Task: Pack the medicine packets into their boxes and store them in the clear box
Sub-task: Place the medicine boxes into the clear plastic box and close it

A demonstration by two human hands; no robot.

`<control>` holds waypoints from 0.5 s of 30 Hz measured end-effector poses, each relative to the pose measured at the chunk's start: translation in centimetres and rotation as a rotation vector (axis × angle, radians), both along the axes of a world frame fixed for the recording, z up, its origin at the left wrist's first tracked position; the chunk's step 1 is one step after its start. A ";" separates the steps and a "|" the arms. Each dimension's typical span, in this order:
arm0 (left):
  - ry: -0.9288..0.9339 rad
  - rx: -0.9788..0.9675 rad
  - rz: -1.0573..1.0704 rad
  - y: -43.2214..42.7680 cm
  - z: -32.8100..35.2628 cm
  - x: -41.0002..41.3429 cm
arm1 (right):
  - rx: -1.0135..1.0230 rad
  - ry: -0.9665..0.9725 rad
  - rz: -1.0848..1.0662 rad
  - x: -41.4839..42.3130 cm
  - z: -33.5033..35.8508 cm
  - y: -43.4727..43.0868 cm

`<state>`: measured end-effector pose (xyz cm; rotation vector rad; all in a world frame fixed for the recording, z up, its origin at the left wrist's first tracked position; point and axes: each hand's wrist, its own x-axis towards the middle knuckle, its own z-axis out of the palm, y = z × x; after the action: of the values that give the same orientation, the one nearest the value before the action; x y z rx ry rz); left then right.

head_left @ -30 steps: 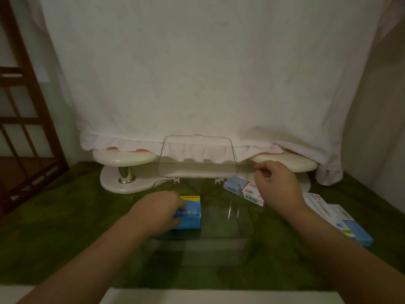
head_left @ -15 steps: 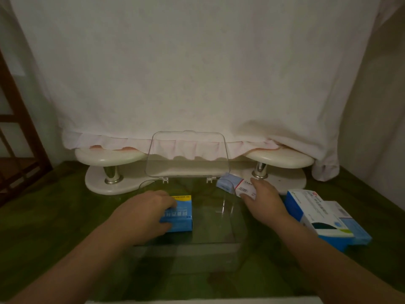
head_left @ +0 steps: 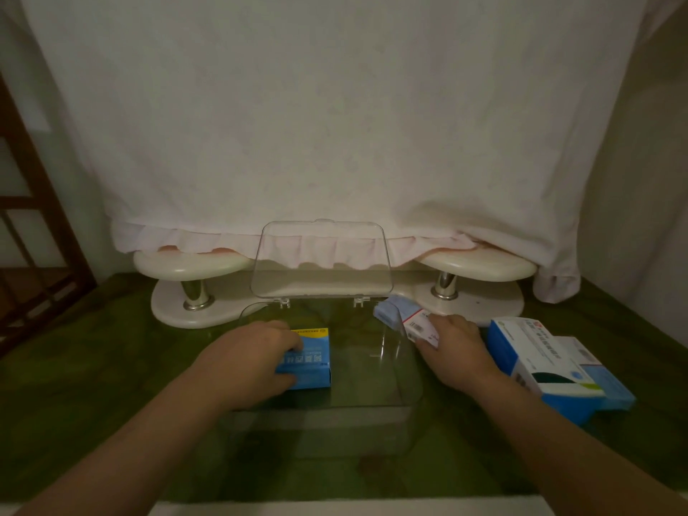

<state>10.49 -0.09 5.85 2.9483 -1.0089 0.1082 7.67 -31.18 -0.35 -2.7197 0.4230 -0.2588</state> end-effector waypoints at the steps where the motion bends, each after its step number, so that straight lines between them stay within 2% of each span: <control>1: 0.004 0.000 0.002 0.0 0.0 0.0 | -0.016 -0.005 -0.015 -0.3 0.0 0.1; 7: 0.009 0.001 0.002 -0.1 0.2 -0.2 | 0.027 0.020 -0.096 -2.9 0.6 0.6; 11: 0.004 -0.030 -0.007 0.0 0.2 -0.2 | 0.288 -0.115 -0.191 -5.3 1.8 1.0; 15: -0.002 -0.172 -0.019 0.3 0.3 -0.2 | 0.528 -0.316 -0.235 -7.2 3.9 2.8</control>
<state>10.27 0.17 6.17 2.7837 -0.9748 0.1874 0.43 -28.40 3.58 -2.0718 0.6166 -0.5450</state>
